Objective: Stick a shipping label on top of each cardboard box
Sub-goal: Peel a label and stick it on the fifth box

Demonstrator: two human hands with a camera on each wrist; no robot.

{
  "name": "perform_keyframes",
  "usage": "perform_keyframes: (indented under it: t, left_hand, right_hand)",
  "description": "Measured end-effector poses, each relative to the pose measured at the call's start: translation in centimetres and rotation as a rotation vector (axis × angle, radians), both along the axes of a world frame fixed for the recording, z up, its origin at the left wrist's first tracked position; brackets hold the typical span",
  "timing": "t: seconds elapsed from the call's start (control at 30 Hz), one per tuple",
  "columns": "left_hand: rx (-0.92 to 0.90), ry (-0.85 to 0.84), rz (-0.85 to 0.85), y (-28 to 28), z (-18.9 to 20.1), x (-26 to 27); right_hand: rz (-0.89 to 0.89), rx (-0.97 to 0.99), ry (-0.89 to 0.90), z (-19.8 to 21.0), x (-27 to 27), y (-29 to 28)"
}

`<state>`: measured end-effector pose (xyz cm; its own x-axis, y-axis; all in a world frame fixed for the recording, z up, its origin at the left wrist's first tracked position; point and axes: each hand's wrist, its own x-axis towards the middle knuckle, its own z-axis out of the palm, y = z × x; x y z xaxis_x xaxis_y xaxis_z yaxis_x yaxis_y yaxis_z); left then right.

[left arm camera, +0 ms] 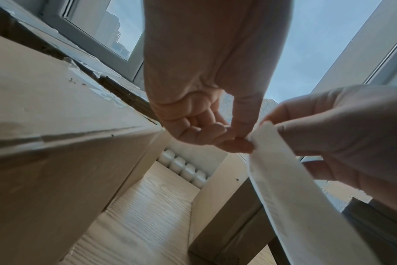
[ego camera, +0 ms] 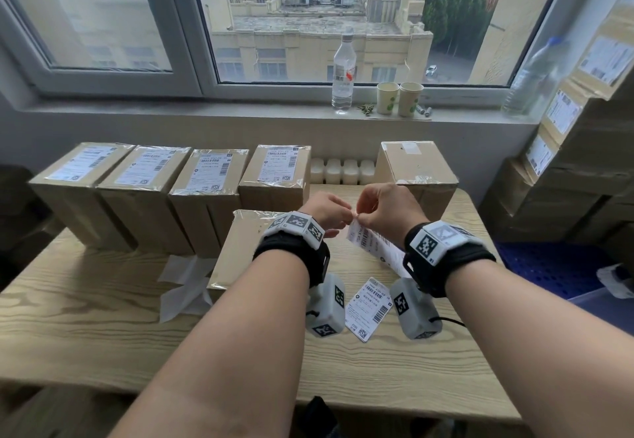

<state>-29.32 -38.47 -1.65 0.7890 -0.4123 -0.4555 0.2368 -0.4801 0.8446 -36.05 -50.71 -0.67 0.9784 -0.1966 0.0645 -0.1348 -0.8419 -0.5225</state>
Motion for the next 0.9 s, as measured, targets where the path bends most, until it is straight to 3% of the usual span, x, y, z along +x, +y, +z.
perform_keyframes:
  t: [0.33, 0.47, 0.73, 0.9]
  left_hand:
    - [-0.047, -0.022, 0.03, 0.2, 0.9, -0.2]
    - [-0.008, -0.142, 0.051, 0.8, 1.0, -0.2]
    - [0.008, -0.259, 0.241, 4.8, 2.3, 1.5]
    - [0.052, -0.288, 0.406, 9.6, 2.3, 3.8]
  right_hand:
    - [-0.014, 0.012, -0.033, 0.2, 0.2, -0.6]
    - [-0.039, 0.051, -0.064, 0.3, 0.3, -0.9]
    - [-0.097, 0.24, -0.16, 1.6, 2.1, 0.9]
    - [-0.137, 0.259, -0.199, 2.2, 3.9, 3.8]
